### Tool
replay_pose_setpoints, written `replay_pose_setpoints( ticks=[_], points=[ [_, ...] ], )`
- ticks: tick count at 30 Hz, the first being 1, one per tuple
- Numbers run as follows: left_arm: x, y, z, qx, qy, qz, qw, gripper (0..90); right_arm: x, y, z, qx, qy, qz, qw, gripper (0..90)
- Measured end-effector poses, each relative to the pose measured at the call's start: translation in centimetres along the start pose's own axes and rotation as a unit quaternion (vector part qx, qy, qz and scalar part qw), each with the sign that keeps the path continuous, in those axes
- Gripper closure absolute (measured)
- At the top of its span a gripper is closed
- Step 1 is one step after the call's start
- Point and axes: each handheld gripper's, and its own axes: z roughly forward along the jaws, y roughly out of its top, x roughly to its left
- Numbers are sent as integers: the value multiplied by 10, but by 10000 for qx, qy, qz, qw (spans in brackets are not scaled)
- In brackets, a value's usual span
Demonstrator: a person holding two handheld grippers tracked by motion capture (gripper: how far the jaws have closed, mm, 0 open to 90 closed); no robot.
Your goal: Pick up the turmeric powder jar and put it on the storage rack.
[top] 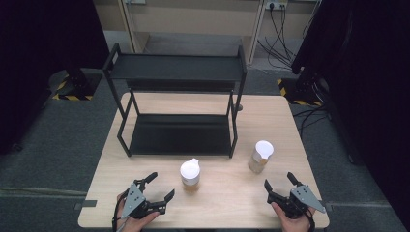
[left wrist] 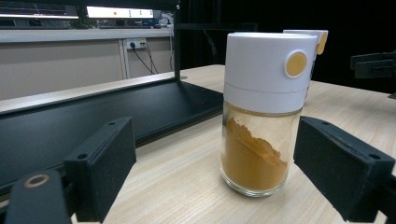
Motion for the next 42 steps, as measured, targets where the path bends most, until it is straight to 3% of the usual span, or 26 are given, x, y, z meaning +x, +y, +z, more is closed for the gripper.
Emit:
replay_pose_setpoints(
  ticks=[9,16,25,42],
  points=[
    [-2,0,1,-34,-15,-42,10000,125,0,0,0,-10,-8,18,10000,80],
    [-8,6,7,-108,-244,83,9996,124,0,0,0,-10,-6,13,10000,80],
    [-14,11,21,-177,-487,88,9986,120,0,-1,0,-26,-18,23,10000,80],
    [-9,20,49,-142,-527,201,9983,147,1,0,0,-3,-18,-9,10000,80]
  ],
)
